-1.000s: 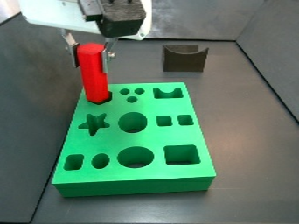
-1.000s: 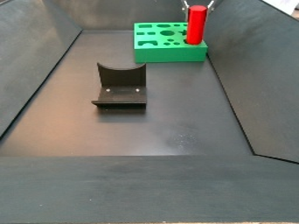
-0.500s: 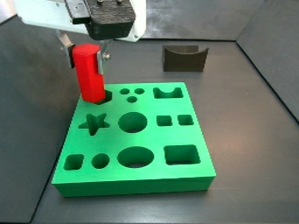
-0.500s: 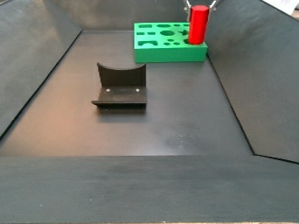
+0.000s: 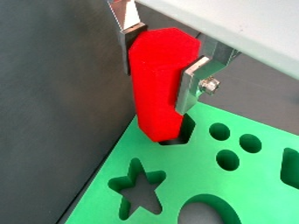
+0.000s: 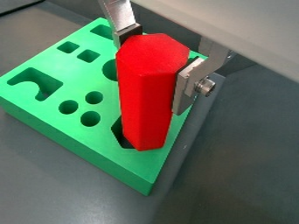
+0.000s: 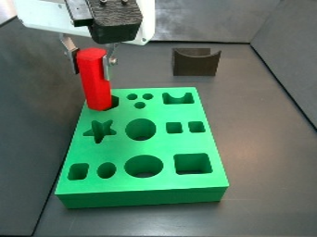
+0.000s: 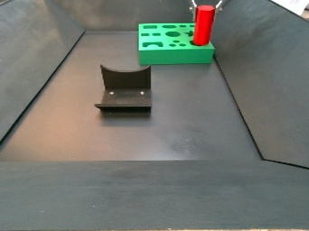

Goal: Pick up the hexagon object. Move up. Place the hexagon object on the fixture. Regrasp the hexagon object. Move to above the board. Insert the hexagon object.
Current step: Insert the hexagon object.

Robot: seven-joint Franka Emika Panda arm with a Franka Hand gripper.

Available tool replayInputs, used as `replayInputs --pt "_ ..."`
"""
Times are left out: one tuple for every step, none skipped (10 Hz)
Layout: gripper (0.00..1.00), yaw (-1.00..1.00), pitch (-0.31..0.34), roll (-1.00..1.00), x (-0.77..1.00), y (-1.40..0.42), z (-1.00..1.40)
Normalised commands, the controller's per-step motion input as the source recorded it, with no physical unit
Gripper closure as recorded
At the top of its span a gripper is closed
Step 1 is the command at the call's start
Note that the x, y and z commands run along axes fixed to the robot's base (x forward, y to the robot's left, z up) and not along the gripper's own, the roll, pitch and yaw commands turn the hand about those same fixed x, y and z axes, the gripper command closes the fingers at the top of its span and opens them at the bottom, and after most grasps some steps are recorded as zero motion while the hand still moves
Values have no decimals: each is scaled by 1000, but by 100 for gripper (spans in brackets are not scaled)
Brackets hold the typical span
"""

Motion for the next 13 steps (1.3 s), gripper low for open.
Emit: replayInputs --pt "100 -3 -77 -59 160 0 -251" --pt "100 0 -36 -31 117 17 -220" --pt "100 0 -34 -16 40 23 -200" --pt "100 0 -13 0 29 31 -191" --pt "100 0 0 0 0 111 -186" --pt "100 -6 -6 0 0 149 -203" --pt "100 -74 -43 -19 0 123 -229" --pt "100 -54 -51 -34 77 31 -234" --pt "100 -114 -49 -33 77 54 -249" --pt "100 -83 -10 0 0 17 -106" --pt "100 -23 0 0 -14 0 0" --pt "100 -29 -21 -10 -17 0 -37" --pt "100 -60 -20 -27 0 34 -43"
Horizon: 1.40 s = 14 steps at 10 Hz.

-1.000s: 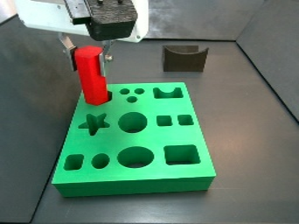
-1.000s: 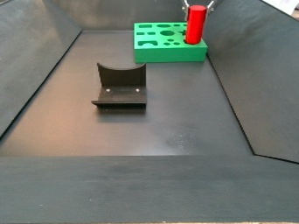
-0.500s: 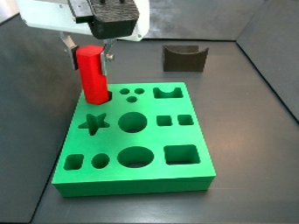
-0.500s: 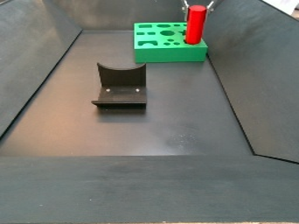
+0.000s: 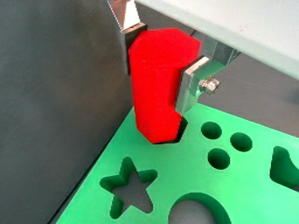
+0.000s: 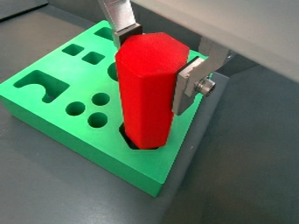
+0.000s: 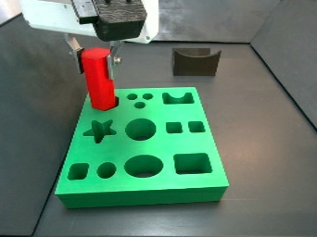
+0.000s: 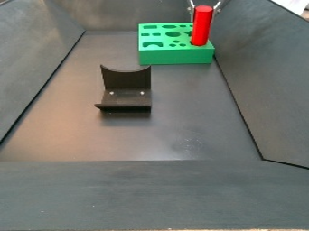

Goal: Pick up the hexagon object. Move up. Place the hexagon object on the fixture. Regrasp the hexagon object. Move to above the board. Insert the hexagon object.
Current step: Insert the hexagon object.

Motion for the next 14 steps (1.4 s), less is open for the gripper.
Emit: replayInputs --pt "100 -69 -16 -54 -3 146 -26" --pt "100 -154 -40 -83 -77 103 0" --pt "100 -123 -31 -81 -31 89 0" --pt "100 -131 -50 -100 -37 57 0" --pt "100 -143 -71 -124 0 3 0" --pt "100 -137 -94 -140 0 17 -37" --pt "100 -274 -176 -217 0 0 -97" --pt "100 -171 -150 -151 0 0 -246" --pt "100 -131 -176 -116 0 0 -380" --pt "100 0 -149 -1 0 0 -480" --pt "100 0 -83 61 0 0 -580" --pt "100 43 -46 107 0 43 -629" --pt "100 111 -31 249 0 60 -729" --pt "100 274 0 374 -37 0 -497"
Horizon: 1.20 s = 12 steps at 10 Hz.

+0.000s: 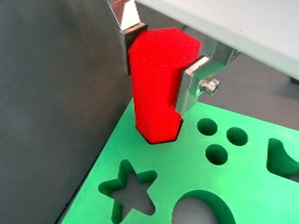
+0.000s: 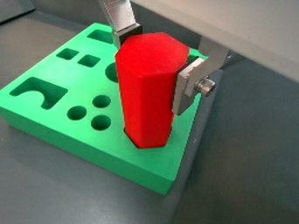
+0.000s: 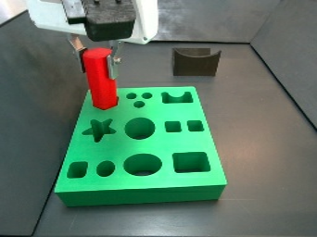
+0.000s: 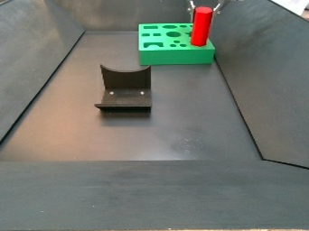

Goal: Pick up the hexagon object. Move up. Place the hexagon object on the fixture. Regrasp the hexagon object. Move to above the board. Insert the hexagon object.
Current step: Insert the hexagon object.

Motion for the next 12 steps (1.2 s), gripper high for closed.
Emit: replayInputs --pt "100 306 0 366 -26 37 -420" --pt "100 226 -51 287 -74 0 -549" --pt "100 200 -43 281 0 -43 -640" --pt "100 43 -20 67 26 -34 -329" --pt "100 0 0 0 0 0 -20" --pt "100 0 -14 83 0 0 -837" --pt "100 0 -39 3 3 9 -1000" --pt "100 0 -59 0 14 0 -1000" --pt "100 0 -64 0 0 6 -1000" --pt "100 9 -46 0 0 9 -1000" --pt "100 23 -49 0 0 9 -1000" --pt "100 49 -47 0 0 29 -1000"
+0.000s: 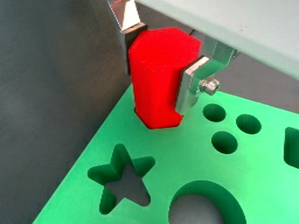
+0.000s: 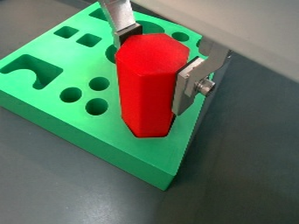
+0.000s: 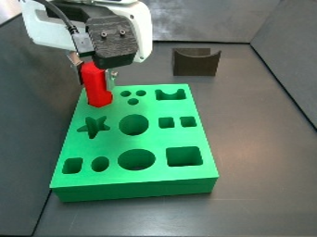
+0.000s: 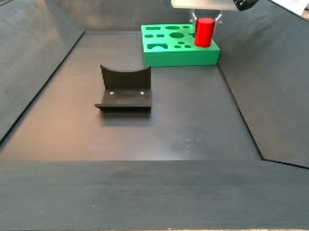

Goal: Pick up the hexagon object. Move up. Place the hexagon object on the fixture. Regrasp the hexagon object. Move to above the board. Insert the hexagon object.
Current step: Insert the hexagon object.

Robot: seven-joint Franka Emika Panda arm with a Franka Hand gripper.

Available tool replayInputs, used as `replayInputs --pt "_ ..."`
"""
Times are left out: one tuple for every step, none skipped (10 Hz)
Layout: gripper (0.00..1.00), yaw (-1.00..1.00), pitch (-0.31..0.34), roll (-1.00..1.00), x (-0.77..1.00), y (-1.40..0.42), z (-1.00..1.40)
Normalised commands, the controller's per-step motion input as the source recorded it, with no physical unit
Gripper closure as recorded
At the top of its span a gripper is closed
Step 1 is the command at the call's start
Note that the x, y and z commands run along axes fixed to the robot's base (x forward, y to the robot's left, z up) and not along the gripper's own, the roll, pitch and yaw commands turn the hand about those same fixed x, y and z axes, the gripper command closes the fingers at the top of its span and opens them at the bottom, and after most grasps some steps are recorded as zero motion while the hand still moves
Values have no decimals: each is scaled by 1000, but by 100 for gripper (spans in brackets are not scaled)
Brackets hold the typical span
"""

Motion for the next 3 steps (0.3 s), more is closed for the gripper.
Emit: replayInputs --pt "100 0 -214 -90 -166 0 -520" --pt "100 0 0 -21 0 0 0" --pt "100 0 0 0 0 0 0"
